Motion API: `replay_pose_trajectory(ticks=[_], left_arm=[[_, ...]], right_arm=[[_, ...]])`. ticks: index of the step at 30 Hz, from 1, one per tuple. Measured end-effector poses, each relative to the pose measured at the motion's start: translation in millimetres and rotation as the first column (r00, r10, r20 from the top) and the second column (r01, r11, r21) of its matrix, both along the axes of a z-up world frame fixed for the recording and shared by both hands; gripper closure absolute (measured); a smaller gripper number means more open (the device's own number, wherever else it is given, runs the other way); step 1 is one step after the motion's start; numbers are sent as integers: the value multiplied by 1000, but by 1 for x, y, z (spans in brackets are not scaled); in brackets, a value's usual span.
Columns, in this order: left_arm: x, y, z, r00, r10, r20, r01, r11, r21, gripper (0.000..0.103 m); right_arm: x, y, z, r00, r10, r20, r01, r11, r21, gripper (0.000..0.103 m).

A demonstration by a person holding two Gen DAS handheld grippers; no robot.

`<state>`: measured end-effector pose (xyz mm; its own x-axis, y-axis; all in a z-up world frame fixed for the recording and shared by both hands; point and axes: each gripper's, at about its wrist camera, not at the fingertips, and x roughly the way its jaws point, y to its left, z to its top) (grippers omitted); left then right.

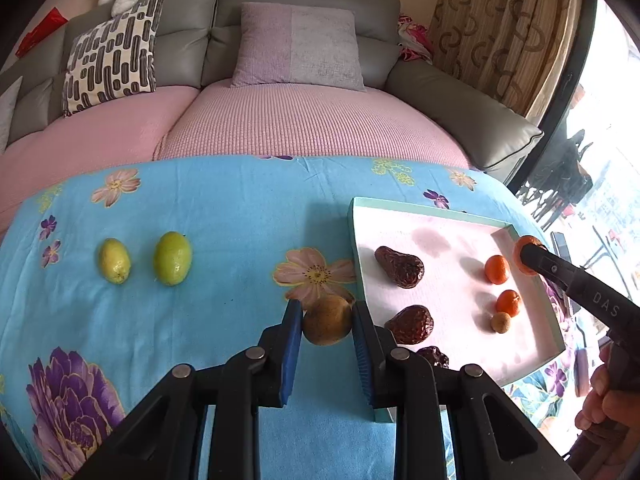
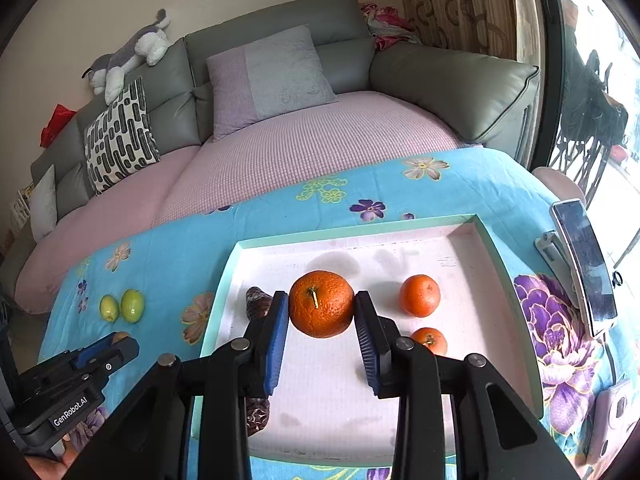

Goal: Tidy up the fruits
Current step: 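Carry the small tangerine and brown fruit into the tray and open both tools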

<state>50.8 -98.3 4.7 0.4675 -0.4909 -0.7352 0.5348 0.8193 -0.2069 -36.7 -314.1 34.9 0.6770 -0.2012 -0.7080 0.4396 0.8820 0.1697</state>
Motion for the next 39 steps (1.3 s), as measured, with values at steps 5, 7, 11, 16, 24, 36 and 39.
replay_pose_trajectory(ticks=[5,7,11,16,24,36,39], left_arm=[[-18,-27,0,996,-90,19,90,996,5,76],[-24,-38,0,992,-121,26,121,993,5,76],[-30,-55,-2,986,-164,36,164,986,2,76],[-26,-70,-4,983,-174,62,175,985,-4,76],[-3,-82,-17,987,-139,74,140,990,-10,76],[8,-88,-43,990,-126,57,124,991,43,76],[8,-90,-46,990,-133,47,131,990,47,76]], right_arm=[[-19,-28,5,996,-85,24,85,996,9,68],[-25,-36,7,993,-112,29,112,994,10,68],[-35,-52,5,988,-152,22,152,988,23,68],[-39,-63,0,984,-175,15,174,984,47,68],[-36,-74,-16,979,-198,-42,200,979,36,68],[-35,-88,-42,964,-232,-130,239,970,40,68],[-34,-90,-49,959,-237,-156,247,968,51,68]])
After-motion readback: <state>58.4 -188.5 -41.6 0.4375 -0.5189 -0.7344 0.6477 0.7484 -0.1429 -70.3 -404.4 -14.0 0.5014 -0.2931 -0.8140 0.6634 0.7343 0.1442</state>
